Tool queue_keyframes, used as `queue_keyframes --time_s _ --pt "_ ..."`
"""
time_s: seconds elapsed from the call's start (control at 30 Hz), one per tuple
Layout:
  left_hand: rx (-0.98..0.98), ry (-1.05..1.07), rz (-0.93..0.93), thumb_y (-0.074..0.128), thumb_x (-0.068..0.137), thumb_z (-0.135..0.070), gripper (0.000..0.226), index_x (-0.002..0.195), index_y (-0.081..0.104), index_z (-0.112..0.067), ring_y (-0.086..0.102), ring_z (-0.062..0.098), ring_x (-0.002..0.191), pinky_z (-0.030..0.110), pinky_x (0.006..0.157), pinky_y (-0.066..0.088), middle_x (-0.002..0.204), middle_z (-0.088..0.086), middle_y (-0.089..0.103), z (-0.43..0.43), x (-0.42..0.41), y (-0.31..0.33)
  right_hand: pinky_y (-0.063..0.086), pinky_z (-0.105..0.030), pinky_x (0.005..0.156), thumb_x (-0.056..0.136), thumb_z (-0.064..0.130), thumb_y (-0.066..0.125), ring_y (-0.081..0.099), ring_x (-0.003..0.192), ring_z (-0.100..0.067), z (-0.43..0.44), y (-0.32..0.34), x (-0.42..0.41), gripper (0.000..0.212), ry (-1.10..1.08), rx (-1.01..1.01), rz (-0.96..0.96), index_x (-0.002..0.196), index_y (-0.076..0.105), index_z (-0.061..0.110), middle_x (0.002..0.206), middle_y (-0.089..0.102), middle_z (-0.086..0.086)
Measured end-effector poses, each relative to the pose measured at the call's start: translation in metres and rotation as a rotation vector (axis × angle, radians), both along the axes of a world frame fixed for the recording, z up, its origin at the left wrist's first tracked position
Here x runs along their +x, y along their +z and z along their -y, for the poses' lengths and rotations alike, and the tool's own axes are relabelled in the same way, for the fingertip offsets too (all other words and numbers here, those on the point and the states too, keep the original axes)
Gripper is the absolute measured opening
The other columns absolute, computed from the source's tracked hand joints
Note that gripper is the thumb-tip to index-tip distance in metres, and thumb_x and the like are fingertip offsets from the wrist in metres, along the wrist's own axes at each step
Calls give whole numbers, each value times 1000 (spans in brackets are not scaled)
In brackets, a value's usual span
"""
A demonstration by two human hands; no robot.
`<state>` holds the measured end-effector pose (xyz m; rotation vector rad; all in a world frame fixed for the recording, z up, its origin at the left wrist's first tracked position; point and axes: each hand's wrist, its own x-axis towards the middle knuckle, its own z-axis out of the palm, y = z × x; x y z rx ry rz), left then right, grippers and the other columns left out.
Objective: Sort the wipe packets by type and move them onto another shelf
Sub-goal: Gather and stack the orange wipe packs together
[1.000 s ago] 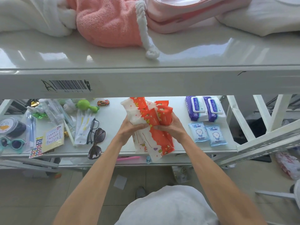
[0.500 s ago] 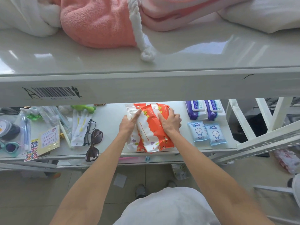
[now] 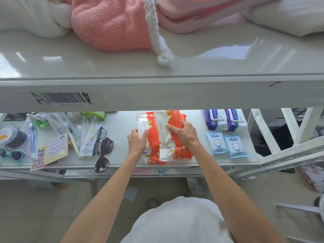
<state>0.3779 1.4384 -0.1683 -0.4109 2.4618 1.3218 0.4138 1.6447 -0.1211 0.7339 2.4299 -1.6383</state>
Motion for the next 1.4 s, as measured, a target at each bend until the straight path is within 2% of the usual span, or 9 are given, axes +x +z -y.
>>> queue_keyframes --time_s 0.1,0.3,0.5,0.77,0.9,1.0,1.07,1.13,1.4 --pt "-52 -5 -53 56 98 -55 55 130 47 -12 56 31 112 44 70 64 124 11 44 3 10 -8 58 -33 64 82 43 82 69 66 -20 -34 -5 12 36 -196 -319 -46 103 71 16 85 71 -5" --pt "38 133 12 58 97 -50 55 132 48 -7 58 31 107 53 87 60 132 12 42 -2 -34 -1 61 -53 88 82 39 82 75 93 -40 -47 -24 19 42 -299 -500 27 110 72 10 109 75 -22" --pt "29 -72 53 53 98 -53 56 135 54 -10 61 34 111 25 42 55 130 14 54 -9 -43 -4 58 -54 89 78 40 85 69 82 -33 -30 -25 13 36 -325 -514 39 98 73 14 87 73 -10" --pt "98 -113 65 50 105 -38 35 127 61 -12 64 29 99 31 52 56 106 6 64 -15 -28 10 63 -50 83 59 56 89 76 89 -32 -22 -25 6 55 -361 -348 16 99 72 21 96 78 -7" --pt "66 -163 50 51 105 -37 37 129 63 -11 65 27 97 24 46 54 110 9 67 -10 -31 15 64 -41 76 71 35 92 73 78 -25 -23 -19 2 45 -401 -338 -14 102 72 9 98 77 -14" --pt "28 -226 -19 59 97 -47 55 141 53 -16 59 33 121 44 70 65 129 13 59 -9 -24 17 63 -37 72 77 26 89 71 79 -25 -25 -16 -1 43 -419 -348 -22 109 70 4 101 75 -15" --pt "-14 -293 -31 67 88 -57 89 159 28 -20 39 29 146 53 109 47 157 9 41 -10 -14 18 63 -40 77 78 27 89 73 81 -26 -27 -14 0 42 -377 -337 -6 109 70 6 102 76 -14" --pt "25 -302 -26 72 89 -51 103 164 10 -18 26 23 153 45 122 29 167 4 26 -10 -3 19 64 -44 81 79 25 87 76 87 -31 -33 -11 1 39 -286 -330 35 109 70 7 103 77 -14" --pt "208 -247 34 70 97 -26 87 163 14 -26 46 15 134 24 80 56 155 -14 34 -2 -4 19 62 -31 75 83 62 72 74 78 -20 -32 7 0 52 -184 12 -107 98 71 12 89 76 -3"
